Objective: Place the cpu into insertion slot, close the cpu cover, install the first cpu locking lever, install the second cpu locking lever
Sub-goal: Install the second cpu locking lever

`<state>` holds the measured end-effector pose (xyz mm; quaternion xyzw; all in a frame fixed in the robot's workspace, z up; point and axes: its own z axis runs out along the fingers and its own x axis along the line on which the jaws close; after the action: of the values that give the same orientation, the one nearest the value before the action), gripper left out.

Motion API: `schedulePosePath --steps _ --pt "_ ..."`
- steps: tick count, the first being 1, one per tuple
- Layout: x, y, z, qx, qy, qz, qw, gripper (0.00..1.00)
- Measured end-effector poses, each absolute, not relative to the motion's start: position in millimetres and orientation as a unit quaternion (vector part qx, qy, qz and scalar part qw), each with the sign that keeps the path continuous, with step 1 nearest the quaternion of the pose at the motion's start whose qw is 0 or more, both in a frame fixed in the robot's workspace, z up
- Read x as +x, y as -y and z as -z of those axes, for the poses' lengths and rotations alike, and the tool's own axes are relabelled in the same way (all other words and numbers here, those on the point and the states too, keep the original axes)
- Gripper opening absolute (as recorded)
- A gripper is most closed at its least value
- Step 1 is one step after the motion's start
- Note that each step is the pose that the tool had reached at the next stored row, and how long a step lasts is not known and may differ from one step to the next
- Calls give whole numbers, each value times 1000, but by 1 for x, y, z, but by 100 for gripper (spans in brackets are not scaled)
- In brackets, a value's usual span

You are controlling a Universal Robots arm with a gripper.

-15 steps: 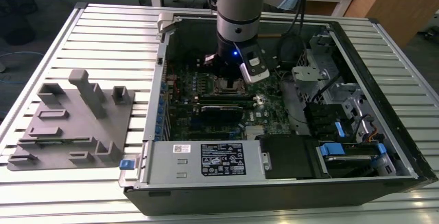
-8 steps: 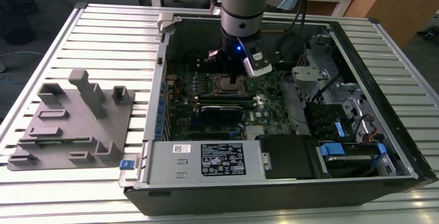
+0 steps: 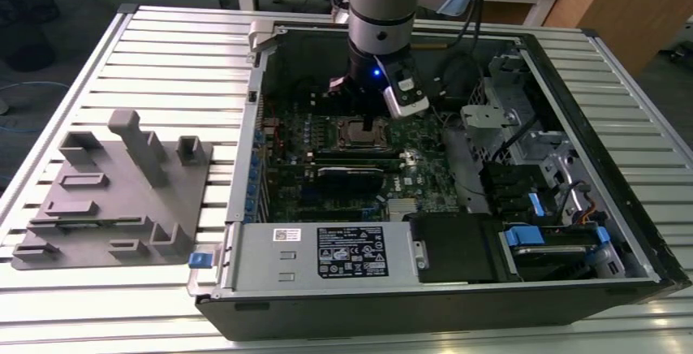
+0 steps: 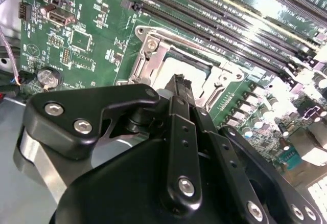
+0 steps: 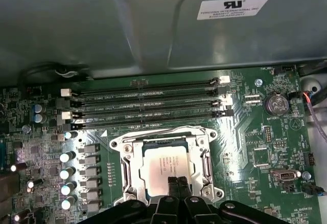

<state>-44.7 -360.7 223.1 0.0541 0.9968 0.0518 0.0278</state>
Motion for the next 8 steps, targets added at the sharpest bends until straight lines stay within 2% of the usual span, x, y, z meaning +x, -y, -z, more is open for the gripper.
schedulePosePath --steps 6,8 --pt "-45 361 -223 54 -997 -51 28 10" --pt "-45 360 -223 54 -997 -41 28 10"
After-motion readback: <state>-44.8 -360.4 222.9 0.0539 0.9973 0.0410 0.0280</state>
